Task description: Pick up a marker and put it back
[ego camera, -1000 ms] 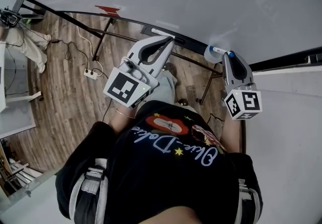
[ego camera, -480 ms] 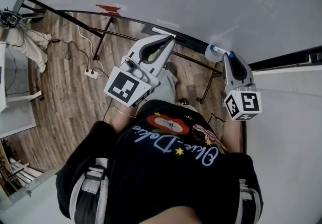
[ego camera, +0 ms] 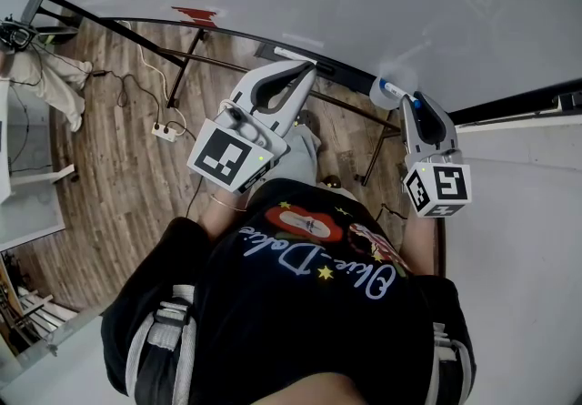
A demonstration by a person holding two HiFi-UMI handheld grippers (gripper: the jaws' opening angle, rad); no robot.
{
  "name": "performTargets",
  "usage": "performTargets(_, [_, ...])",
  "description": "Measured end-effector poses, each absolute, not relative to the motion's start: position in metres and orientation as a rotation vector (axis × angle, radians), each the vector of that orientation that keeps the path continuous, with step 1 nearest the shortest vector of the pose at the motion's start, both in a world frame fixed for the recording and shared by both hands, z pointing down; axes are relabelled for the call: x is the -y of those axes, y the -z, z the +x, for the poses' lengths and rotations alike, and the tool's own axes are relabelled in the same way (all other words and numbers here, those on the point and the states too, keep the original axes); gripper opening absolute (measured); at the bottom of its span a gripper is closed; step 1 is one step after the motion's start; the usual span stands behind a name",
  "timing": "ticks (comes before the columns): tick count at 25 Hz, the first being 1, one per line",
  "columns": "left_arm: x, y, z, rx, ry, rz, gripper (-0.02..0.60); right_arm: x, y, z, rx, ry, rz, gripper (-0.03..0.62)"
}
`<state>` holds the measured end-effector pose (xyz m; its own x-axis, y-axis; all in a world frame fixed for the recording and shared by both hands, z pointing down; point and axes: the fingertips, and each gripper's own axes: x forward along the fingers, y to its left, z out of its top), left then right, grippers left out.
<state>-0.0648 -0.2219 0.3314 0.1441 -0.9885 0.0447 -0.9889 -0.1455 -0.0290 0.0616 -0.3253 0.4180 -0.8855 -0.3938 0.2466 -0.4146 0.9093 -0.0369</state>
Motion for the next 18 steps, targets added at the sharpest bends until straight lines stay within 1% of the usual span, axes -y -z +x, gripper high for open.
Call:
performTargets(16, [0.218, -0.326, -0.058, 2.039, -0.069, 2.396, 0.003, 0.32, -0.384, 0.069, 2.908, -0.073, 0.656, 0.078])
performTargets(18, [0.217, -0.327, -0.056, 2.031, -0.068, 2.403, 0.003, 0.319, -0.376, 0.07, 2.928, -0.058, 0.661, 0.069])
